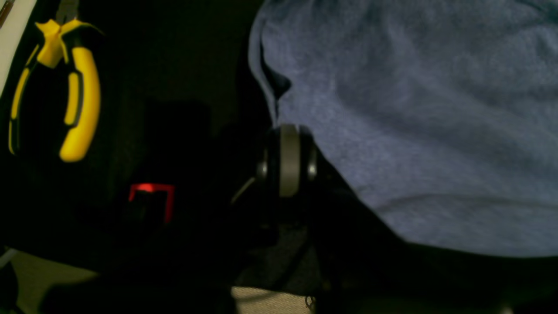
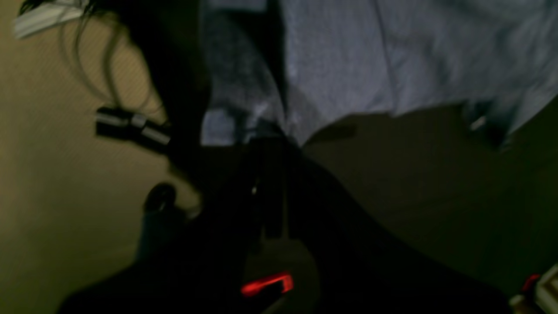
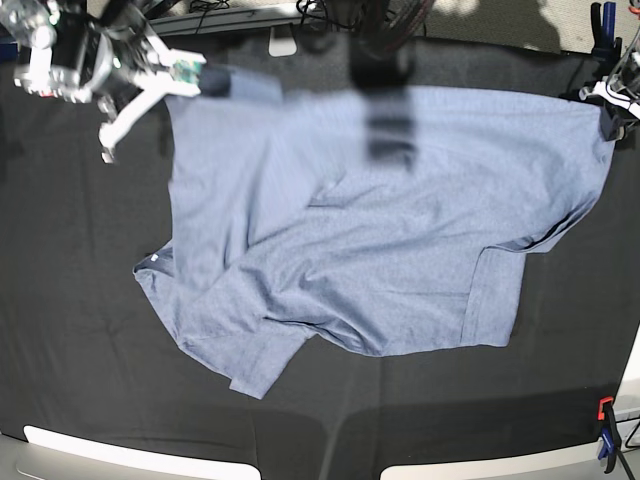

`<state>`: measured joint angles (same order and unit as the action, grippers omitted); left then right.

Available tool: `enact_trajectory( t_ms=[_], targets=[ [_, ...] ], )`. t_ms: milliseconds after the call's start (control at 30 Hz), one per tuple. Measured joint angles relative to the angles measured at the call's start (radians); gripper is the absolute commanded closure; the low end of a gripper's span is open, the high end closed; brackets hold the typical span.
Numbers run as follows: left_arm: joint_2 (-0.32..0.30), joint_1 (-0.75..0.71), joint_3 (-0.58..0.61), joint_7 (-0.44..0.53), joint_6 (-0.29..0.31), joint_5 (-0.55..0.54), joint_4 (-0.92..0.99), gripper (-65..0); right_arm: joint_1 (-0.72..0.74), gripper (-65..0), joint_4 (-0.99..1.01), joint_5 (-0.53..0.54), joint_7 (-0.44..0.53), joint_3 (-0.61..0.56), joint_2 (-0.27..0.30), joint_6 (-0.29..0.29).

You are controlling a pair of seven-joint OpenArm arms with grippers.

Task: Layout the t-shirt on the table in an organized manner, then fold the t-shirt properly
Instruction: 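Lift the grasped sleeve with the right gripper and pull it outward, then release the sleeve and move the right gripper to the shirt shoulder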

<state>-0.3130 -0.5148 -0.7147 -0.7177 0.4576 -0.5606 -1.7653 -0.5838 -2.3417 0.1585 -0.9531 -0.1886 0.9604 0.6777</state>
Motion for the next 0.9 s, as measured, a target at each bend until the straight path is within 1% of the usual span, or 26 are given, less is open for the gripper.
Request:
enact_trajectory(
  t_ms=[100,233,267,400,500,567,700,833,867,900],
  targets=[
    [0.000,0.000,0.000,0.000,0.000,0.000,0.000,0.0,-0.082,0.0,0.000,0.007,0.002,0.017,0.001,0.000],
    [0.000,0.000,0.000,0.003,0.000,0.000,0.000,0.0,-0.145,0.0,0.000,0.081,0.002,0.016,-0.002,0.006],
    [0.000,0.000,0.000,0.008,0.000,-0.002,0.000,0.0,-0.150,0.0,0.000,0.094,0.001,0.016,-0.002,0.014],
    [0.000,0.000,0.000,0.011,0.000,-0.003,0.000,0.0,-0.150,0.0,0.000,0.211,0.002,0.018,-0.027,0.015],
    [0.000,0.000,0.000,0.011,0.000,-0.003,0.000,0.0,-0.150,0.0,0.000,0.201,-0.002,0.019,-0.058,0.015],
    [0.000,0.000,0.000,0.011,0.000,-0.003,0.000,0.0,-0.150,0.0,0.000,0.214,-0.002,0.019,-0.067,0.015],
    [0.000,0.000,0.000,0.011,0.000,-0.003,0.000,0.0,-0.150,0.0,0.000,0.291,-0.001,0.019,-0.069,0.015],
    [0.000,0.000,0.000,0.011,0.000,-0.003,0.000,0.0,-0.150,0.0,0.000,0.314,-0.002,0.020,-0.068,0.015],
    [0.000,0.000,0.000,0.011,0.000,-0.003,0.000,0.0,-0.150,-1.5,0.000,0.315,-0.002,0.020,-0.068,0.015],
    [0.000,0.000,0.000,0.011,0.000,-0.003,0.000,0.0,-0.150,-6.5,0.000,0.315,-0.002,0.020,-0.068,0.015]
  ],
)
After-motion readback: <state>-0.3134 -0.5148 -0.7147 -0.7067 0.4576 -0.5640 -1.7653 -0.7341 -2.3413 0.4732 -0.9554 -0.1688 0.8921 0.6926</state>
